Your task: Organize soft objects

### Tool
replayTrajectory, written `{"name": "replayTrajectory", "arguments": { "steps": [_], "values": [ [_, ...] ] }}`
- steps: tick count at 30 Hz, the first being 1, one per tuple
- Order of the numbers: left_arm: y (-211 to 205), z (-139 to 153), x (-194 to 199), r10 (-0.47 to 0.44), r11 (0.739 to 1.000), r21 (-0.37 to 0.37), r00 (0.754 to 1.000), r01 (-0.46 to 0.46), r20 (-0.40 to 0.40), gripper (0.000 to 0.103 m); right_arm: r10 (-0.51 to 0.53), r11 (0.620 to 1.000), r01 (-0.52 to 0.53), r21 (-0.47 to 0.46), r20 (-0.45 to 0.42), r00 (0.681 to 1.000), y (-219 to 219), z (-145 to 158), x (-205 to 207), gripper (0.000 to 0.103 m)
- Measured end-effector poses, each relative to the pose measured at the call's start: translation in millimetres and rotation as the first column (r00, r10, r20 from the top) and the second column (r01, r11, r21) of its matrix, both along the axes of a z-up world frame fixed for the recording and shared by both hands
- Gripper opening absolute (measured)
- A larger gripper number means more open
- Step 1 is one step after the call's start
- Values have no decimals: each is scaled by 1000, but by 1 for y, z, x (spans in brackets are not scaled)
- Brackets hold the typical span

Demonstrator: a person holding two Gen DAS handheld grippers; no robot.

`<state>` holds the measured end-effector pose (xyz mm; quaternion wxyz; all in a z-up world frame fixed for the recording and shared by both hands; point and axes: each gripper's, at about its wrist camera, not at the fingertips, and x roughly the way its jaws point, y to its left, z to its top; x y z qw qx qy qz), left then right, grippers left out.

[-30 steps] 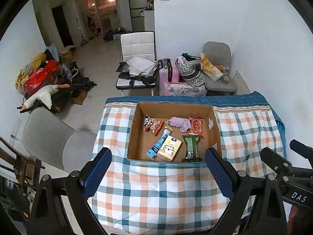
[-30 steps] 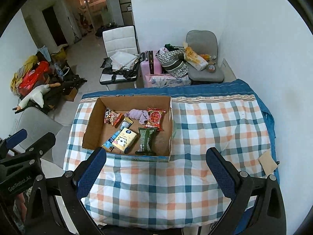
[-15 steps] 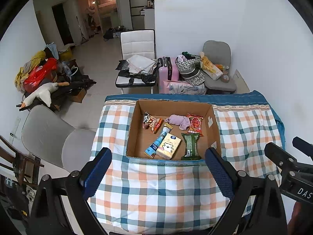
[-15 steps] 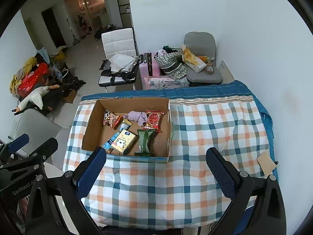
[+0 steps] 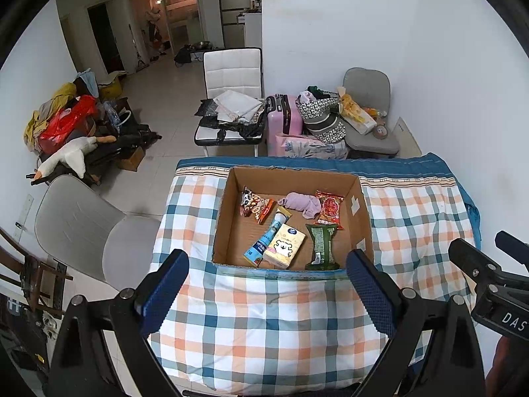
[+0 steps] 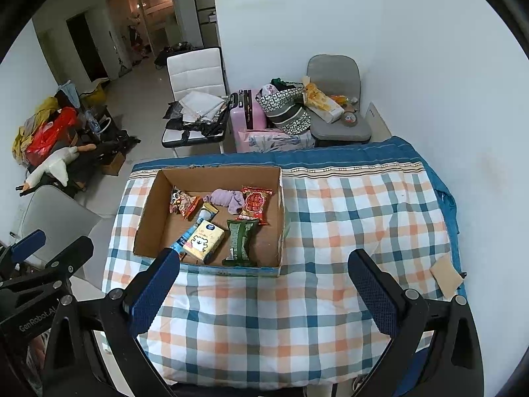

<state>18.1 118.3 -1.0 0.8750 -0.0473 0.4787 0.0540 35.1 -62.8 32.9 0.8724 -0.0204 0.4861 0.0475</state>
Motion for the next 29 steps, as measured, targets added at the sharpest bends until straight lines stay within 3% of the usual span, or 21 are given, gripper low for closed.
{"name": "replayTrajectory", "arguments": {
  "steps": [29],
  "values": [
    [1, 1, 3, 0, 1000, 2, 1000, 0, 2, 97, -13, 1000, 13, -11, 3, 1000, 3, -6, 3, 103]
  ]
}}
